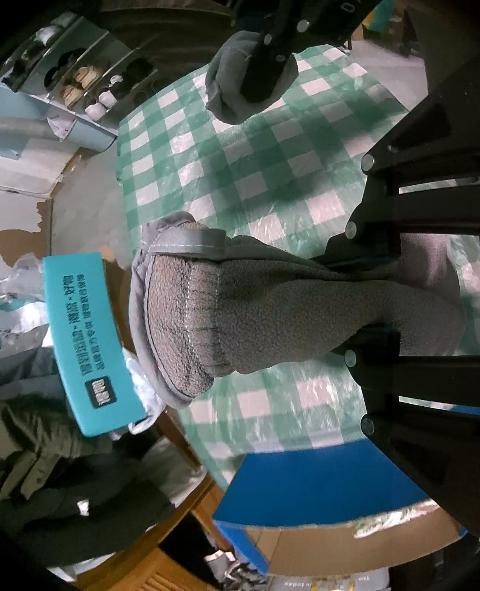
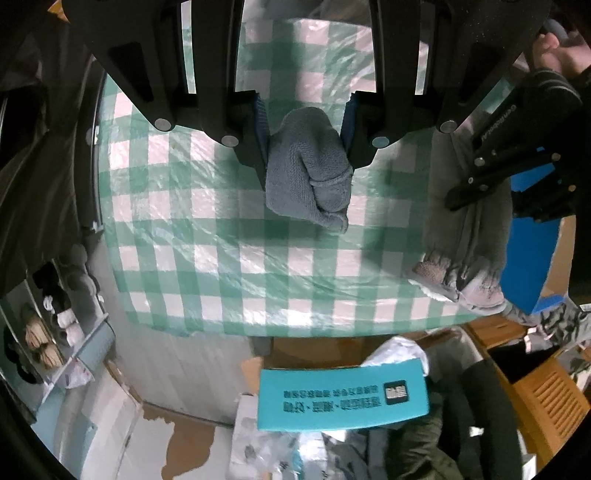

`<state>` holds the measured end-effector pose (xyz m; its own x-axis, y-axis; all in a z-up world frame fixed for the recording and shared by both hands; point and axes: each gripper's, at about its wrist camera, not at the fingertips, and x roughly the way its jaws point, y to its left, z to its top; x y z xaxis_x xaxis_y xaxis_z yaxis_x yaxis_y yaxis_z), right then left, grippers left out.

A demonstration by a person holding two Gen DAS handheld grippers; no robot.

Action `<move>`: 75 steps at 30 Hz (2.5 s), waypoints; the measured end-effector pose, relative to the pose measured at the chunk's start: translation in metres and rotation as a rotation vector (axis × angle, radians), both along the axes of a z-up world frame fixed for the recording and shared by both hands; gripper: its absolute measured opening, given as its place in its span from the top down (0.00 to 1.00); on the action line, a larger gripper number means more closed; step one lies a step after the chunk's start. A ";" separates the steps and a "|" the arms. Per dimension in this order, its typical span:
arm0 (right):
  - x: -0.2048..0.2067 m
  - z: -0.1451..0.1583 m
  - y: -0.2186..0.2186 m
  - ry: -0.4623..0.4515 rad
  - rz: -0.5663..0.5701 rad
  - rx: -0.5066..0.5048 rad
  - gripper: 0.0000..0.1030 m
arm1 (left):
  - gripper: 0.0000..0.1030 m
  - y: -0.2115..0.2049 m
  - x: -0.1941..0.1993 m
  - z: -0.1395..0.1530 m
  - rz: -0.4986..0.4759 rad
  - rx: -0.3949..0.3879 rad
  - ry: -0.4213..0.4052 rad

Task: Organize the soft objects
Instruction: 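Lift the grey sock and grey mitten and carry both over the box, then open the right tool over the box while the left tool releases the grey mitten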

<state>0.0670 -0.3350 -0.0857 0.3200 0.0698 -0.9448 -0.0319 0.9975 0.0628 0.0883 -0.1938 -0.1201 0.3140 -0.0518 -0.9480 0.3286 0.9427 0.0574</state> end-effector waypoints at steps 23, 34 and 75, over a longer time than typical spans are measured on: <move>-0.011 0.056 0.086 -0.106 0.179 0.058 0.70 | 0.77 0.080 -0.035 0.083 0.044 0.004 -0.160; -0.011 0.078 0.128 -0.142 0.251 0.081 0.70 | 0.77 0.127 -0.044 0.115 0.071 0.015 -0.210; 0.008 0.055 0.308 -0.050 0.486 0.140 0.70 | 0.76 0.280 -0.046 0.057 0.311 0.054 -0.128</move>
<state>0.0746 -0.0268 -0.0309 0.2638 0.3472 -0.8999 -0.4967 0.8487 0.1818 0.0423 0.0866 -0.0631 0.4239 0.1142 -0.8985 0.0128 0.9912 0.1320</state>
